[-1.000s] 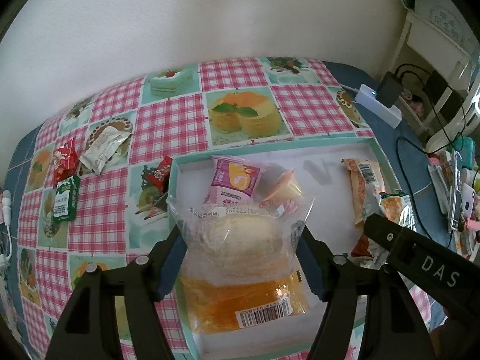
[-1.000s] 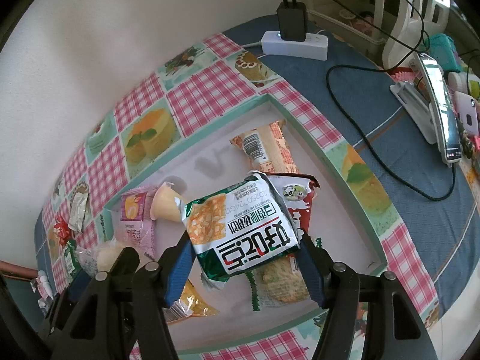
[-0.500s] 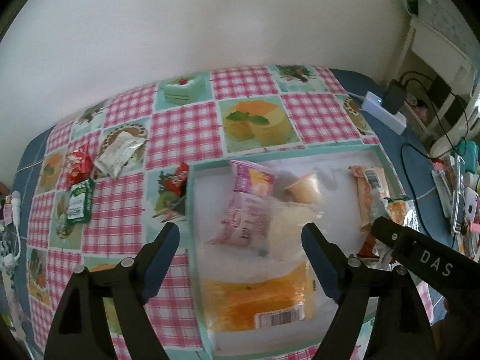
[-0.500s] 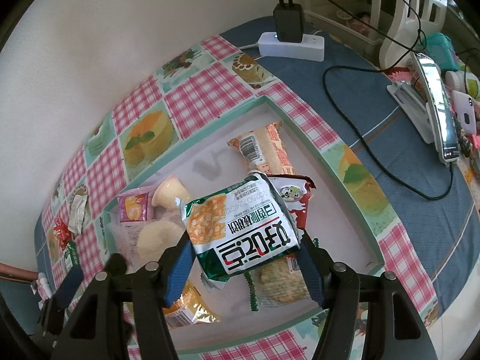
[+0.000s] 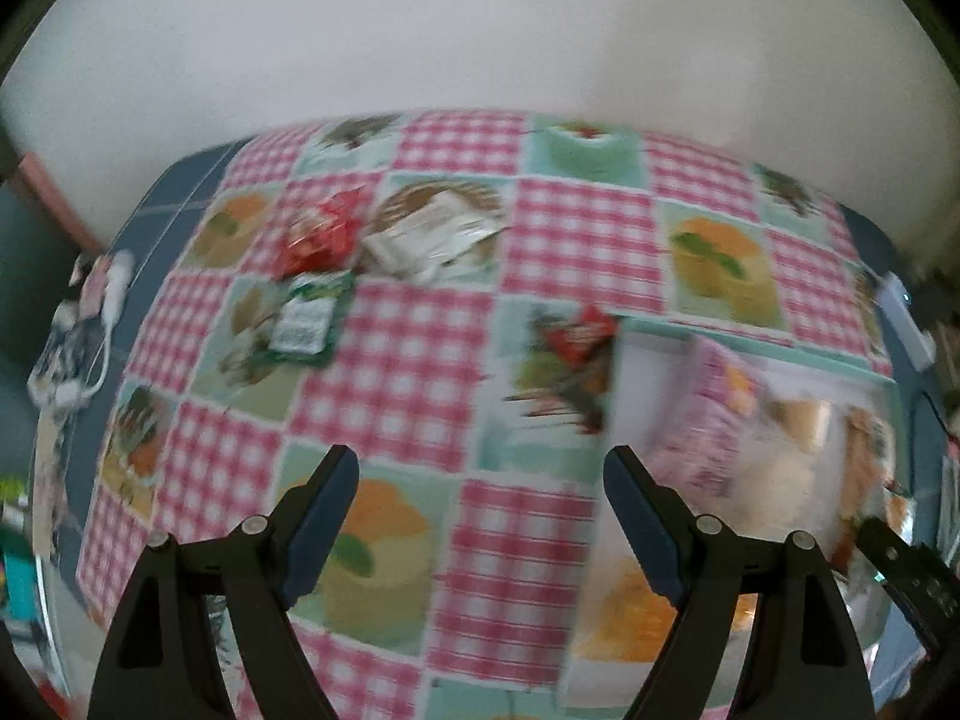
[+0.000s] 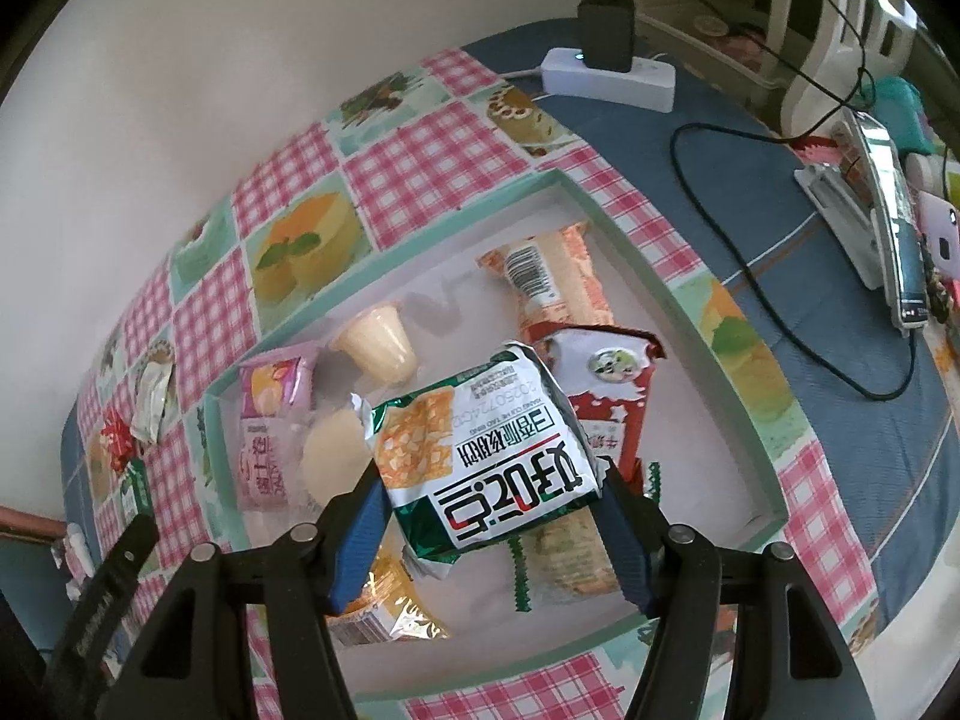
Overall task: Organize snacks
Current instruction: 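Carry the bun bag and cracker pack into the tray and open both tools, then move both tools back toward the remaining snacks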
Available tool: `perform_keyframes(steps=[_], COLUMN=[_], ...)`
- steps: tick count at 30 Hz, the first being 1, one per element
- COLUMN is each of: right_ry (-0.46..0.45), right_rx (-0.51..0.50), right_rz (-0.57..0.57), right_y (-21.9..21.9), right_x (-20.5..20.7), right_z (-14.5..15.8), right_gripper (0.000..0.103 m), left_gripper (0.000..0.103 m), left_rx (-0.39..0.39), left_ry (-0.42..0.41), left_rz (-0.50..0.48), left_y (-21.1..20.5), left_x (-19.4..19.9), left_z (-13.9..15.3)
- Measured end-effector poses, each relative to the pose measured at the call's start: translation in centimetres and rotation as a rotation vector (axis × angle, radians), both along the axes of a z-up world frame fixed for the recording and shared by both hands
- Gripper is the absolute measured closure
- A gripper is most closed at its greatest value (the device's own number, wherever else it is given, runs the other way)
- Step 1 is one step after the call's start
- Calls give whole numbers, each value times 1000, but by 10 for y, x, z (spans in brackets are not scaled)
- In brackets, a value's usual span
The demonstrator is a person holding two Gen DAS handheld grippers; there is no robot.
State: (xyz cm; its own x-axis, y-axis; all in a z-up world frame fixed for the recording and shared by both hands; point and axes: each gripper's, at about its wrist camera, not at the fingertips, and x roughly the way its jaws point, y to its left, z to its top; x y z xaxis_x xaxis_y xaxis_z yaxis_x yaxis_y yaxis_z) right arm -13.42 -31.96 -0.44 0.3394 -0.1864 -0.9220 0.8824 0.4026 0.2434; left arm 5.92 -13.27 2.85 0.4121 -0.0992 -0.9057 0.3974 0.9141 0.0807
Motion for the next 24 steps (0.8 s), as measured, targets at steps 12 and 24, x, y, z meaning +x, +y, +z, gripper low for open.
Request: perform_keyframes(steps=[12,24], right_ry=[10,7], right_rx=[-11,-65], right_rz=[36,86], right_y=[4,12], right_x=[9,20], right_z=[1,7], right_gripper=[21,0], left_gripper=[15,8], left_rx=[-19,19], left_ry=[36,29], left_rz=[131,103], left_y=[36,31], left_x=[25,22], left_z=[-4,-10])
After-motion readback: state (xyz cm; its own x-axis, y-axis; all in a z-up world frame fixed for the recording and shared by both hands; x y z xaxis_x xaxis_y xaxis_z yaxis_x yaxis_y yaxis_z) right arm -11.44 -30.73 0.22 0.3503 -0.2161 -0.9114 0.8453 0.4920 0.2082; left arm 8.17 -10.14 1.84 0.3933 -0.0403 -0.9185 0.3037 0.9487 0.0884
